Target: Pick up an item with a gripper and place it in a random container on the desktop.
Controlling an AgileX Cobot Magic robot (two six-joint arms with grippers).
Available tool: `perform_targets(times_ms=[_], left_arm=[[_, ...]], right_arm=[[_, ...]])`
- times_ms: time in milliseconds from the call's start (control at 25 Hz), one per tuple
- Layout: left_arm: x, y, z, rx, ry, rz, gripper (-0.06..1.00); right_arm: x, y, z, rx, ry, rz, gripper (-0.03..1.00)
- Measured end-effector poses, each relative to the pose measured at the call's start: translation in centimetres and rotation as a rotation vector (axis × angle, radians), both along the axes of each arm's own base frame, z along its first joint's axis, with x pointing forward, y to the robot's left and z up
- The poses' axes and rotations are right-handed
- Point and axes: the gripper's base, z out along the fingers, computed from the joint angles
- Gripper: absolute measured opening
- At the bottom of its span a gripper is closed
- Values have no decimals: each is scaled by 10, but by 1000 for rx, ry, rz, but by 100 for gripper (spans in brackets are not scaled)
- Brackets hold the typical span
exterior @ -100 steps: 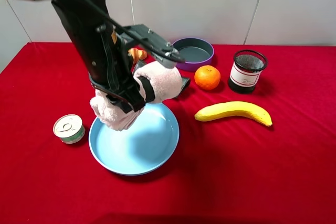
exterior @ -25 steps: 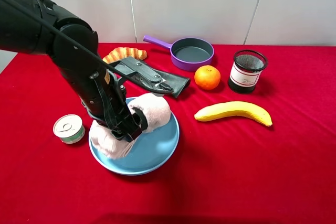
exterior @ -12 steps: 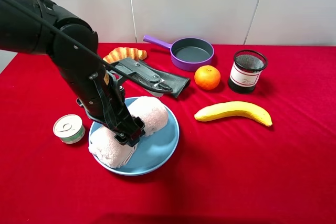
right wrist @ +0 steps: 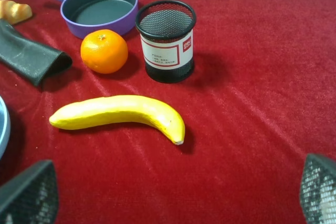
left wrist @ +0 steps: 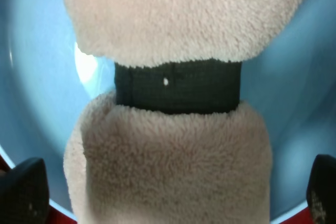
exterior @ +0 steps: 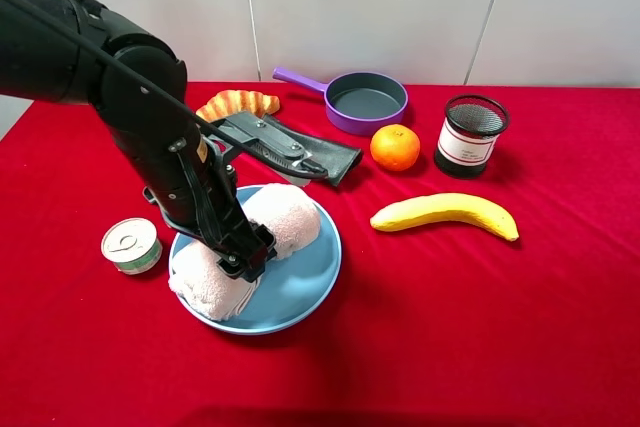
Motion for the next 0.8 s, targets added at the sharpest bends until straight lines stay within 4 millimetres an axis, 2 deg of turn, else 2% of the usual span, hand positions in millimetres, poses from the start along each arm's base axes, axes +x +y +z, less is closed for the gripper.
perform_targets(times_ms=[280,800], left_arm=[[-5,5,6,29,29,4,99],[-40,38,85,-34,-12,104,99]], right_arm=[[0,0,0,0,0,0,69],[0,0,0,0,0,0,69]])
